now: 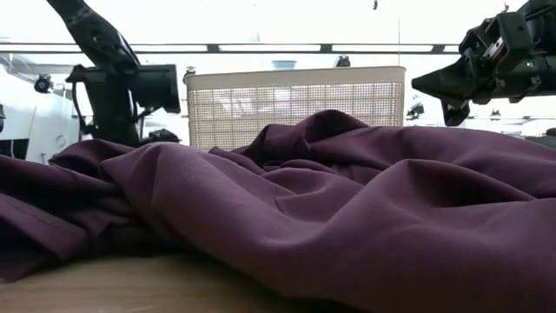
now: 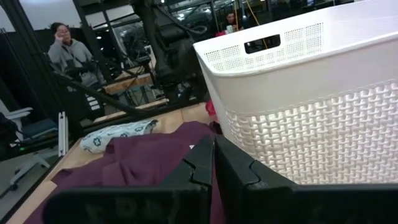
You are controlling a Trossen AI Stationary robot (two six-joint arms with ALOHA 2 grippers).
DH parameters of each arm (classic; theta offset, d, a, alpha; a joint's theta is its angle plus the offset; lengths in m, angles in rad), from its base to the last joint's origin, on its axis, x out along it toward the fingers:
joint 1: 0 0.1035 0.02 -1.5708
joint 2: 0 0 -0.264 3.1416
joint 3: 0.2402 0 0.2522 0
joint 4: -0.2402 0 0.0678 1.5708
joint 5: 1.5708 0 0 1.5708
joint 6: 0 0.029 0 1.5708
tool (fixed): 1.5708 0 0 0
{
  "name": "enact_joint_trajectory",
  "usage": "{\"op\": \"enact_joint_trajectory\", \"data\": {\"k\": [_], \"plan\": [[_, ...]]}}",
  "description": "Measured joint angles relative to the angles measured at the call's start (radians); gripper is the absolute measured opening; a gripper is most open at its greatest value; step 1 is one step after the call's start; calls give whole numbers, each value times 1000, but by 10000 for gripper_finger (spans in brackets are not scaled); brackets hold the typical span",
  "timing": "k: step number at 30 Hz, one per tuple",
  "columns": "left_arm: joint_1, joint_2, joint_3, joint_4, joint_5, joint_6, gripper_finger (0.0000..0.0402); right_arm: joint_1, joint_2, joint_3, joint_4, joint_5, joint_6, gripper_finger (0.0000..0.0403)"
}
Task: Pick & place medical supplies in basket/bin
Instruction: Put the red bandage into the white basket
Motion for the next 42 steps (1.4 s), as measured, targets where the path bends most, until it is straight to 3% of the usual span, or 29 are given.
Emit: {"op": "enact_joint_trajectory", "data": {"k": [7,12,16,23,26,30,36,42], "plan": [[-1,-214,1,9,-66,224,109,0,0,0,0,0,1,9],[-1,-379,1,38,-170,369,108,0,0,0,0,0,1,9],[-1,-485,1,218,-229,600,108,0,0,0,0,1,0,9],[-2,-609,2,619,-214,1092,108,0,0,0,-1,2,1,9],[-2,-609,2,824,-135,1335,108,0,0,0,-1,2,0,9],[-2,-552,3,1017,-25,1519,108,0,0,0,-1,2,0,9],[-2,-433,3,1039,1,1556,108,0,0,0,-2,2,-3,9],[-2,-318,55,1040,102,1665,108,0,0,0,-12,4,0,9]]}}
